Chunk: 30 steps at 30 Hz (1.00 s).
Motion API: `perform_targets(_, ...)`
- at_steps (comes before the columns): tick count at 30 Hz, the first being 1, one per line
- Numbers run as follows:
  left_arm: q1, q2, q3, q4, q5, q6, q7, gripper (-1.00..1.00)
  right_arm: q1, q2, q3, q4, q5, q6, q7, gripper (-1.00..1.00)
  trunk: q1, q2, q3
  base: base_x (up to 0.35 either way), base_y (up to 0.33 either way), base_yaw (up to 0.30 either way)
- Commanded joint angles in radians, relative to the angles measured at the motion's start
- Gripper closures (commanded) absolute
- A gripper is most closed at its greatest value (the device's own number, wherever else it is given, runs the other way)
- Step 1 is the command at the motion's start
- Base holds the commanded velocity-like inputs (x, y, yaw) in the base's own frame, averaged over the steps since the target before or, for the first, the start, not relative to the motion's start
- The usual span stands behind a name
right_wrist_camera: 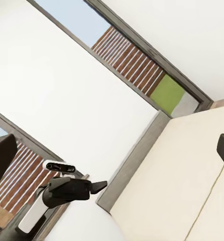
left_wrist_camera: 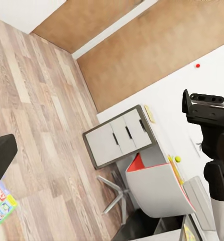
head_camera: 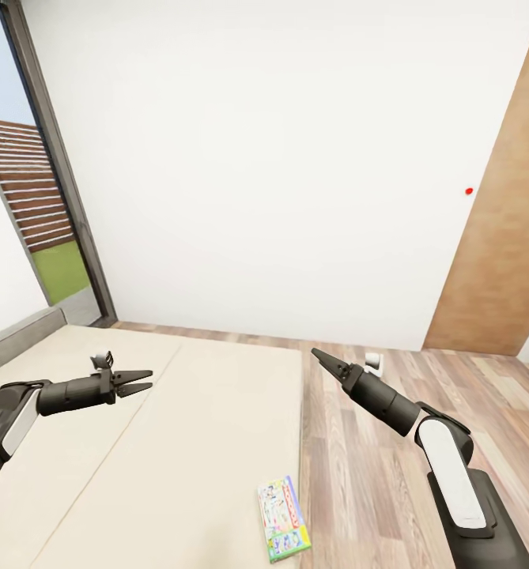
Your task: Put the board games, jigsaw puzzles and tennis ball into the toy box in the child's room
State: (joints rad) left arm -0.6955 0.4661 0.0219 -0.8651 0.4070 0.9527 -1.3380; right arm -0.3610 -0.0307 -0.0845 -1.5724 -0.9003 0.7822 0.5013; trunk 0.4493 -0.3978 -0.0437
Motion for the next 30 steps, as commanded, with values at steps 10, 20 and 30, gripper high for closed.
perform_targets(10,-0.001,-0.003,0.0,0.0,0.003,0.009,-0.001,-1.0,-0.001,0.0,-0.001,0.0,-0.002,0.006,0.002,-1.0,0.001,-0.002,0.014,0.0,-0.113,0.064)
perform_targets(20,-0.001,-0.003,0.0,0.0,0.003,0.009,-0.001,-1.0,-0.001,0.0,-0.001,0.0,-0.002,0.006,0.002,-1.0,0.001,-0.002,0.03,0.0,-0.01,0.075)
perform_targets(30,-0.001,-0.003,0.0,0.0,0.003,0.009,-0.001,-1.0,-0.001,0.0,-0.001,0.0,-0.002,0.006,0.002,-1.0,0.001,-0.002,0.039,0.0,-0.001,0.096)
